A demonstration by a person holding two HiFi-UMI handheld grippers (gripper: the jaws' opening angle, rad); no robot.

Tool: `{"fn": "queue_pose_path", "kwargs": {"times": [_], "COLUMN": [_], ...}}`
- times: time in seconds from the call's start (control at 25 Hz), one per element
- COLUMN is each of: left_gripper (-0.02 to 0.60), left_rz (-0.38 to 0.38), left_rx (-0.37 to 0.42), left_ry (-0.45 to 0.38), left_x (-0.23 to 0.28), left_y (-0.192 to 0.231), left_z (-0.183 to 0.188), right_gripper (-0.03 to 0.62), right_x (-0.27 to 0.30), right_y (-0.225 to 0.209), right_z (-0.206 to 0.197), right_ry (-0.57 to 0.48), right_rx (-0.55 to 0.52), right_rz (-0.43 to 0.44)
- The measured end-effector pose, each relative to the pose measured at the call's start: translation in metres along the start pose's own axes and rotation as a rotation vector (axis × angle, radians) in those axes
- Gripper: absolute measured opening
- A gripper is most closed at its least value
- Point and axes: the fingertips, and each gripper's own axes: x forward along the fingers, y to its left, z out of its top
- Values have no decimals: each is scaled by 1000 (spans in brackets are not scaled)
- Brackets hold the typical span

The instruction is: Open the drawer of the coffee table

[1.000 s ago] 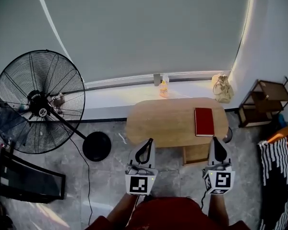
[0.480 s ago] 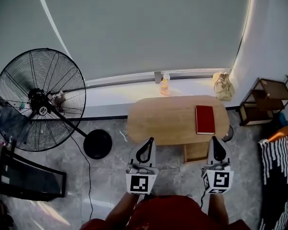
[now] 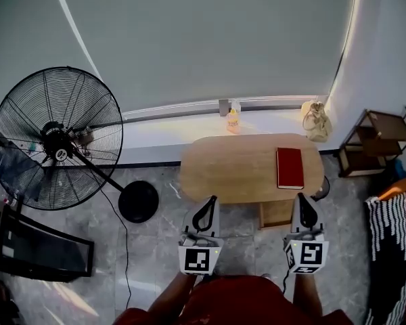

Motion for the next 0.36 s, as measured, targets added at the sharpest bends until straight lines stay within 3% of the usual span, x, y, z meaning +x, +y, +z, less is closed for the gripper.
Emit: {"fn": "queue_pose_path", "kwargs": {"times": [0.36], "left_gripper": [8], "left_rz": [8], "left_rx": [-15], "left_ry": [-5], "left_x": [4], "left_y": [-7], "left_z": [3], "right_gripper": [-3], "right_x": [-2], "right_y": [-12], "right_z": [-3], "right_ry": [7], "right_rx": [15], "right_rz": [-14]}}
